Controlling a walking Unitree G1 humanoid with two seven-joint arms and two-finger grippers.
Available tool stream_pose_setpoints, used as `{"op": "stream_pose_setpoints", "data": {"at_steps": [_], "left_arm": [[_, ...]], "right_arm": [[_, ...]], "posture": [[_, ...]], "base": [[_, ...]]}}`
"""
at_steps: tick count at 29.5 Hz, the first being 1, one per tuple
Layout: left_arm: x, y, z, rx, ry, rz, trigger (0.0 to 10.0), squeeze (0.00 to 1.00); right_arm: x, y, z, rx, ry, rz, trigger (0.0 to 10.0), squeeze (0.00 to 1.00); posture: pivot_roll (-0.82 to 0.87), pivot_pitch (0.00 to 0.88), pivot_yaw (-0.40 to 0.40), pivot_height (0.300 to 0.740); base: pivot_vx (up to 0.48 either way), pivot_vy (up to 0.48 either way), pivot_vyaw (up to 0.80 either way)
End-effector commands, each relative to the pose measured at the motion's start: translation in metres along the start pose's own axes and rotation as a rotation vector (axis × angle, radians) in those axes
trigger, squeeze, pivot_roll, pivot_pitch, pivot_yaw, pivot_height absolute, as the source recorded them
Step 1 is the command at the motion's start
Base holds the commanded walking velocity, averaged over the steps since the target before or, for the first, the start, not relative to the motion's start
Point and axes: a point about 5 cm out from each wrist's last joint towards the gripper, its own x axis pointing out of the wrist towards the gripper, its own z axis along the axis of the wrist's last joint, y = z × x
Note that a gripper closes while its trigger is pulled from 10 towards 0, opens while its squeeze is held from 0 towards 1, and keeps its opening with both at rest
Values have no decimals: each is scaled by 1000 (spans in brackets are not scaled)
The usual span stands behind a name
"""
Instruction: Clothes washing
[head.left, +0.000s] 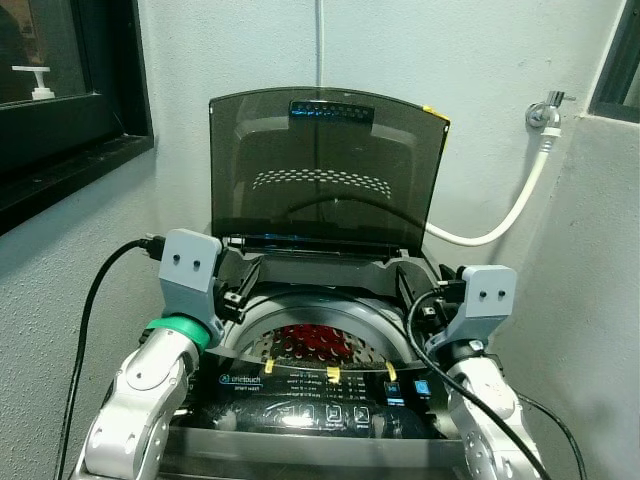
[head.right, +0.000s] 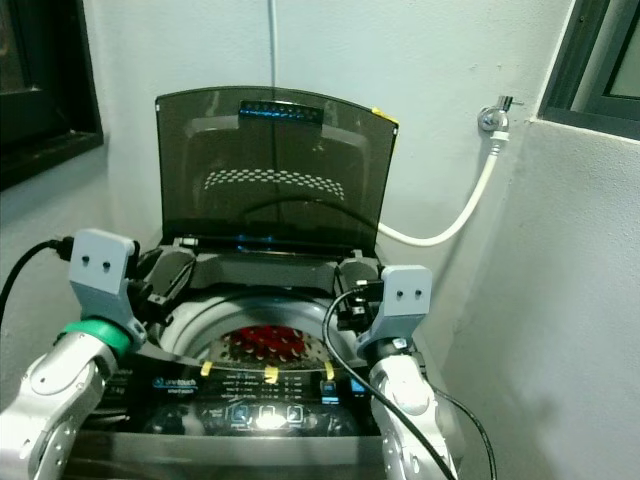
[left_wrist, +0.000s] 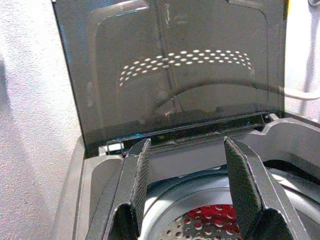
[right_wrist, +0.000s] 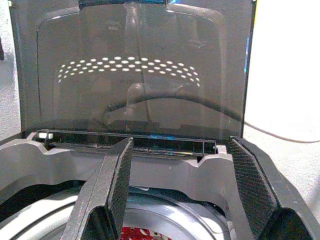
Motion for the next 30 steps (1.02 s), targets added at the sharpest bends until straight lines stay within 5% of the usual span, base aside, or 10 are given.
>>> {"op": "stream_pose_setpoints", "data": {"at_steps": [1,30], "left_arm": [[1,-3,0,1,-2,-13,10000,0],[8,-11,3,-12,-33,-38,10000,0]], "right_arm": [[1,-3,-2,9,1,-14,10000,0],[3,-5,1,-2,-10,-20,10000,0]], "posture": [[104,10,-6,740],[86,0,-1,740]], "base": [[0,0,0],[0,0,0]]}}
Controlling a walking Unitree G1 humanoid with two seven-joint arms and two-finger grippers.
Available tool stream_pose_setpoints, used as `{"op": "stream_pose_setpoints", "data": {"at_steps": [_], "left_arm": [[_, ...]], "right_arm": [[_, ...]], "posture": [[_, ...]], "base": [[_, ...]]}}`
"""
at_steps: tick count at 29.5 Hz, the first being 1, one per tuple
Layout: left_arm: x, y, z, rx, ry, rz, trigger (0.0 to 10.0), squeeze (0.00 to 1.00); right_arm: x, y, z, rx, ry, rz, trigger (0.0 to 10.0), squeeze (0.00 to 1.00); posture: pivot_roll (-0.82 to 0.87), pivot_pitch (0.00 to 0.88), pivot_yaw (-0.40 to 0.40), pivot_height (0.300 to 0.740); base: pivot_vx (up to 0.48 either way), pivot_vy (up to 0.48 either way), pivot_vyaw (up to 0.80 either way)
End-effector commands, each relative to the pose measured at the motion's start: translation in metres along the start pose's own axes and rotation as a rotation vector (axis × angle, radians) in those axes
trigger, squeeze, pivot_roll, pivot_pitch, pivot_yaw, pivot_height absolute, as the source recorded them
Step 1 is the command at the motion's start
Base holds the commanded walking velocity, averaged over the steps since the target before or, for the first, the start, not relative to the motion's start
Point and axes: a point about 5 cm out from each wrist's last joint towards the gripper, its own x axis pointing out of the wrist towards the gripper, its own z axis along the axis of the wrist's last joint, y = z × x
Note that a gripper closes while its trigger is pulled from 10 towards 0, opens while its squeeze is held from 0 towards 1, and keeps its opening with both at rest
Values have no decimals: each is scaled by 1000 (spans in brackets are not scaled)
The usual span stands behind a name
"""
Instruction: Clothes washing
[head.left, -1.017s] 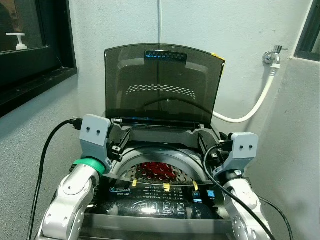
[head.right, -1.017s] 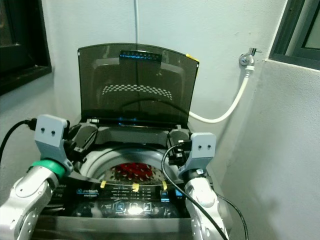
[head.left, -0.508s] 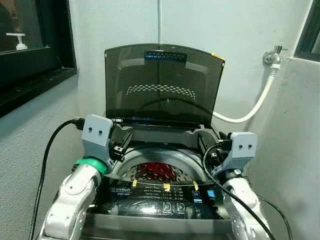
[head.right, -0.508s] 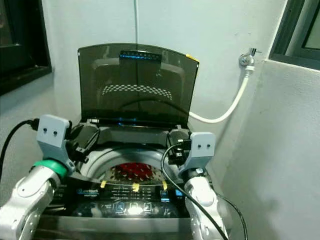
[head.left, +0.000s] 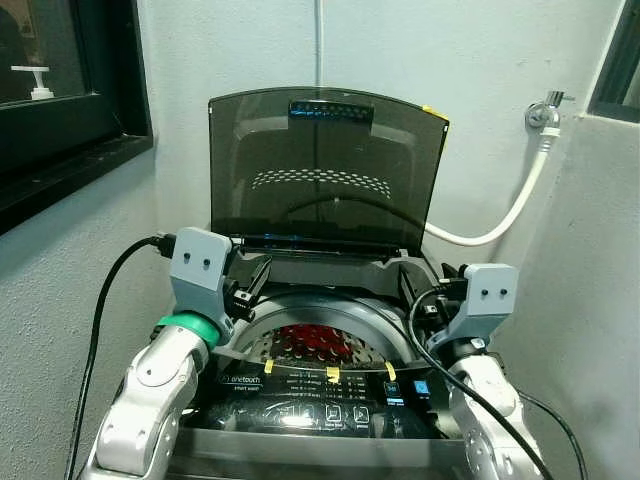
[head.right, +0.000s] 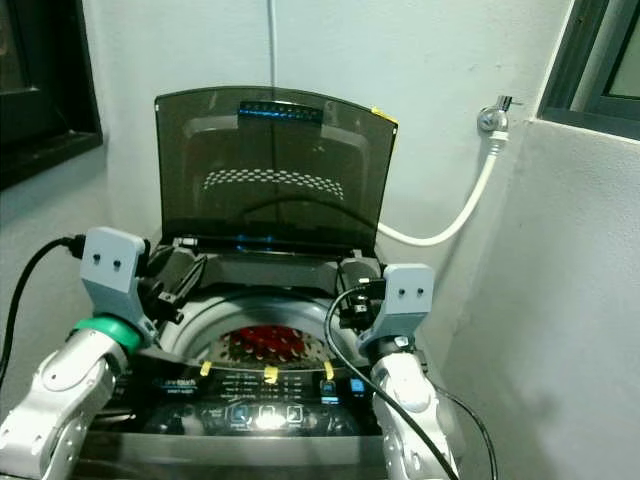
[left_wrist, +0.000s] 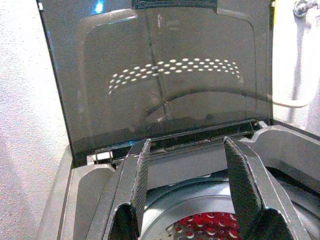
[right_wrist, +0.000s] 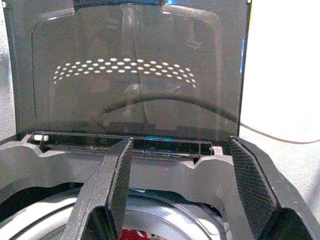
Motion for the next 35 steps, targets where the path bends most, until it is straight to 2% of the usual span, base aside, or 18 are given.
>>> {"op": "stream_pose_setpoints", "data": {"at_steps": [1,17,35], "left_arm": [[3,-3,1,7,-5,-12,10000,0],[1,-20,10,-33,-39,-64,10000,0],[2,-21,11,-35,-37,-66,10000,0]], "right_arm": [[1,-3,1,-1,-6,-9,10000,0],[3,-1,-1,7,-7,-5,10000,0],[2,-2,-1,7,-8,-10,10000,0]], "posture": [[86,0,-1,740],[98,0,0,740],[95,0,2,740]], "base": [[0,0,0],[0,0,0],[0,0,0]]}}
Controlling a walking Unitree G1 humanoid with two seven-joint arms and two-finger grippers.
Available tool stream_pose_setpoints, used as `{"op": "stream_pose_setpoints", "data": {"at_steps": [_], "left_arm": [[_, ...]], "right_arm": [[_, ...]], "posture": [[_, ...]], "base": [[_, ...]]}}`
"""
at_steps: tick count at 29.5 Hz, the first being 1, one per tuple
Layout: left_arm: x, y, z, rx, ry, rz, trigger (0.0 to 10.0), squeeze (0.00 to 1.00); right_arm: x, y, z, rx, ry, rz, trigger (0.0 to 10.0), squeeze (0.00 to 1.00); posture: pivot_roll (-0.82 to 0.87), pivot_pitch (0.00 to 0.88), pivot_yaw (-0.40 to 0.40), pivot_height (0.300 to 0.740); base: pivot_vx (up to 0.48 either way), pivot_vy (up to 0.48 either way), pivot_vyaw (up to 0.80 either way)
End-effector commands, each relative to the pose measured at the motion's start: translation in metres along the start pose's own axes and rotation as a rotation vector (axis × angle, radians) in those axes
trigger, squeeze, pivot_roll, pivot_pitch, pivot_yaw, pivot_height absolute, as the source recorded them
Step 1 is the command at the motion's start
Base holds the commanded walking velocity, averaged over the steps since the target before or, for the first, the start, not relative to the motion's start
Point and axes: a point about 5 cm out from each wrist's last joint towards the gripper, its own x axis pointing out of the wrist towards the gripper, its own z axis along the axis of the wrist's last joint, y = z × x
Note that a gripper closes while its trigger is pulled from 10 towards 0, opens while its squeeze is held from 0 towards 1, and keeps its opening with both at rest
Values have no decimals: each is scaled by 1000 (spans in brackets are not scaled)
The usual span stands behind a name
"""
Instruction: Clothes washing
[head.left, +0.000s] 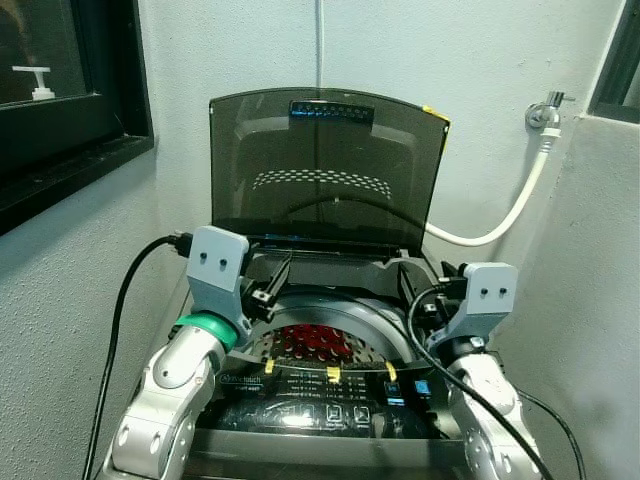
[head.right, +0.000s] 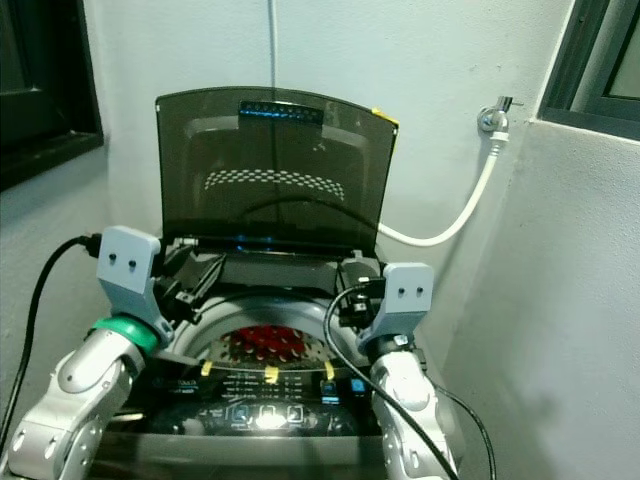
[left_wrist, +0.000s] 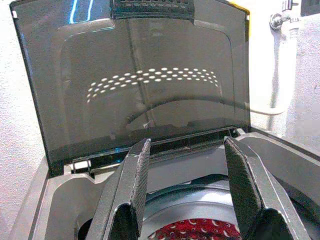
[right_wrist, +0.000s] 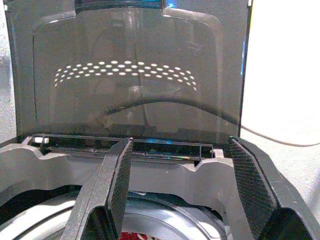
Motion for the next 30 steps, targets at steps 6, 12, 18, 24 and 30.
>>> {"op": "stream_pose_setpoints", "data": {"at_steps": [6,12,18,24,30], "left_arm": [[2,-2,5,7,-14,-16,10000,0],[2,-1,6,10,-12,-16,10000,0],[2,-1,5,14,-8,-21,10000,0],[4,-1,6,13,-9,-25,10000,0],[4,-2,5,12,-8,-26,10000,0]], "right_arm": [[1,-2,-1,8,-2,-13,10000,0],[1,-2,0,7,-4,-15,10000,0],[0,-2,0,8,-6,-24,10000,0],[-1,-3,0,7,-6,-28,10000,0],[-1,-4,0,6,-6,-30,10000,0]], "posture": [[95,0,5,740],[95,1,9,740],[95,2,17,740],[93,4,18,740],[94,4,17,740]], "base": [[0,0,0],[0,0,0],[0,0,0],[0,0,0],[0,0,0]]}}
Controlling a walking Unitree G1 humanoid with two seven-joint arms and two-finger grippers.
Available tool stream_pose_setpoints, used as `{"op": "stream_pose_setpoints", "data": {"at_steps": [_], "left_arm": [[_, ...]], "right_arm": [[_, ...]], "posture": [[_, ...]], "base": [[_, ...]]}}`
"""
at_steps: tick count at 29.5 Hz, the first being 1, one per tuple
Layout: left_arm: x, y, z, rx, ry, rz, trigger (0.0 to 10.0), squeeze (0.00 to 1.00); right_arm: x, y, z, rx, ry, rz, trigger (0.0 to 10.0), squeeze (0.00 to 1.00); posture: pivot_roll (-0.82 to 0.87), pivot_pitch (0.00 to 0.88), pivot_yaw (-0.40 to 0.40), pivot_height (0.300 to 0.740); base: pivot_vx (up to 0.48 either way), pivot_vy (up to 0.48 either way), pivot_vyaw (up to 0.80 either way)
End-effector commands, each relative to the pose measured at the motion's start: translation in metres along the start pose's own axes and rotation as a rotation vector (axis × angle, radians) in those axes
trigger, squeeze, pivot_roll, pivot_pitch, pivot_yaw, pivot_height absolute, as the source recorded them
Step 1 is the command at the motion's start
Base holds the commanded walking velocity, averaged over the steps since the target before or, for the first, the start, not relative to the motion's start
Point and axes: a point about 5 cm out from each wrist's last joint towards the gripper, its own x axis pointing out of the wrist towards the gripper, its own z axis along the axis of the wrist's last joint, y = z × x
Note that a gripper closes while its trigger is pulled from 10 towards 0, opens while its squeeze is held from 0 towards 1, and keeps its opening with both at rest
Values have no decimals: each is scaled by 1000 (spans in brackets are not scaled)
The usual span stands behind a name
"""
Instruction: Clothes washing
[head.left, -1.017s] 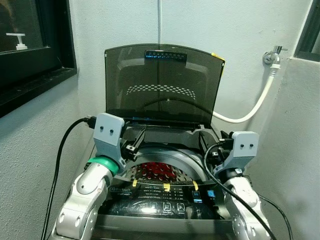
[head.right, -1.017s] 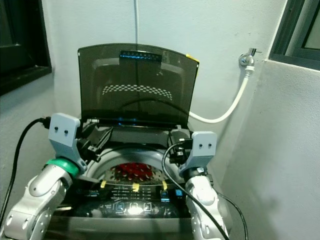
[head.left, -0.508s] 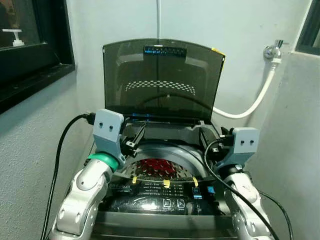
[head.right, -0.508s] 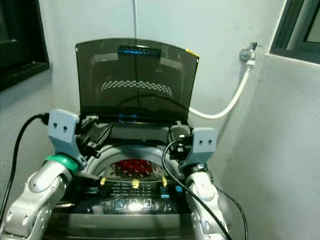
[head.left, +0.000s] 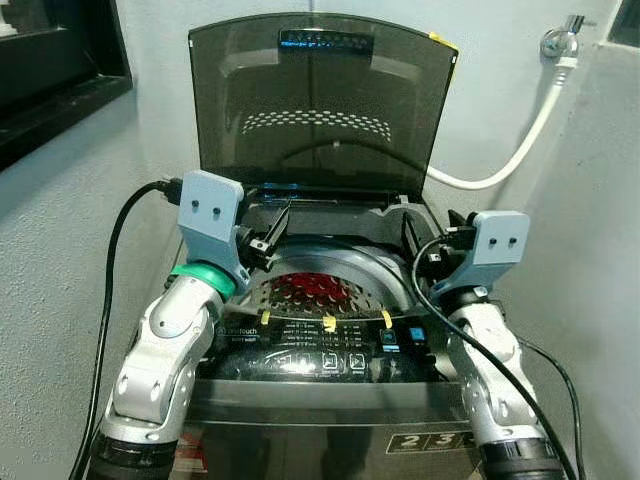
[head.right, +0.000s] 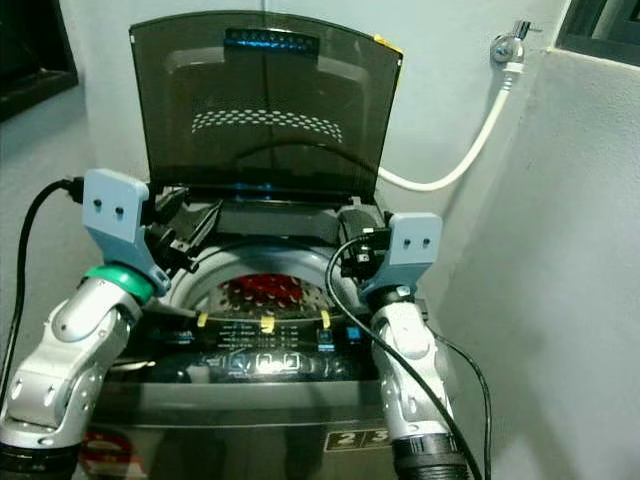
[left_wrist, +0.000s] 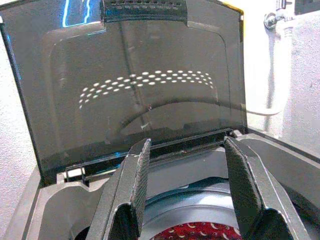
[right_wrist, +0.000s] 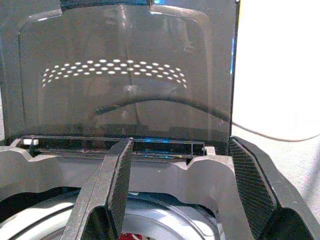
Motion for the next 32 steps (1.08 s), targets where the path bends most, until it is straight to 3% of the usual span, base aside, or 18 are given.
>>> {"op": "stream_pose_setpoints", "data": {"at_steps": [1,32], "left_arm": [[1,-2,0,3,5,-11,10000,0],[2,-2,2,0,2,-21,10000,0]], "right_arm": [[0,-3,-1,4,-2,-14,10000,0],[-1,-3,0,1,-5,-14,10000,0]], "posture": [[95,6,16,740],[92,0,24,740]], "base": [[0,0,0],[0,0,0]]}}
